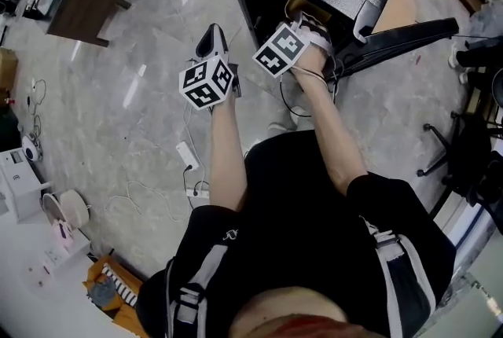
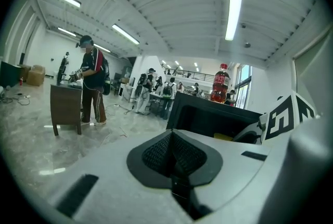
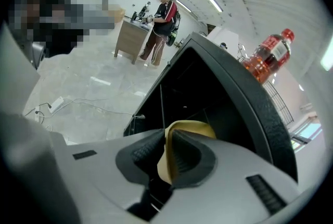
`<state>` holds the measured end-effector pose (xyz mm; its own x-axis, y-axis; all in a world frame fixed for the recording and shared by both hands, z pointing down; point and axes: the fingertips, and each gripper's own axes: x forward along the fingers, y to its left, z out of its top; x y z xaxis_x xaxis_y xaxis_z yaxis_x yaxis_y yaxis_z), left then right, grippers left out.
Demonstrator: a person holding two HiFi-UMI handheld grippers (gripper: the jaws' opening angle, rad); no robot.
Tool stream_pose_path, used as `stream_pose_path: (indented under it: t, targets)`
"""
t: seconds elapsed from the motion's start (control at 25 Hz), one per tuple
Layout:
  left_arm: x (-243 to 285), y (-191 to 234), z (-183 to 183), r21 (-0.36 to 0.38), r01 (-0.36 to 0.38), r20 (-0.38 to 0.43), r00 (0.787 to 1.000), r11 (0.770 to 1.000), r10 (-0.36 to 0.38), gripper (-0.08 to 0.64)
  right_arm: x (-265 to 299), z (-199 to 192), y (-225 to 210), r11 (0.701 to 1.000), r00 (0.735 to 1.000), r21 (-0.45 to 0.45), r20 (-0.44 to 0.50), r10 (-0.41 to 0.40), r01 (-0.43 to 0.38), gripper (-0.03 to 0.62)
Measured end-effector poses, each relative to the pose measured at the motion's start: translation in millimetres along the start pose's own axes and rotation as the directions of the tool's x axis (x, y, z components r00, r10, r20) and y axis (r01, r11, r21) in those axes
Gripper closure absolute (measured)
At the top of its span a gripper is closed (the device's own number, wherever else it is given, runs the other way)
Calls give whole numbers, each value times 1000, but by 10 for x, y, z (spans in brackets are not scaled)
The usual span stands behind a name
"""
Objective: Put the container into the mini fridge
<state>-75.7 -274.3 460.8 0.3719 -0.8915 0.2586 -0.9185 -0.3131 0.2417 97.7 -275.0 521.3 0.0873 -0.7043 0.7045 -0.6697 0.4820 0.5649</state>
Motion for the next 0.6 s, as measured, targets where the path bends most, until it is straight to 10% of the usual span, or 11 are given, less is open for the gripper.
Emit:
stream_pose_path:
  t: [0.36,0.6]
  targets:
    - [-226,303,1,-70,-59,35,997,996,62,551,-232,674,167,992,958,75,274,82,-106,569]
    - [-814,940,152,-125,-244,114,959,962,258,551,-385,1407,682,888,806,138,497,321,-439,571]
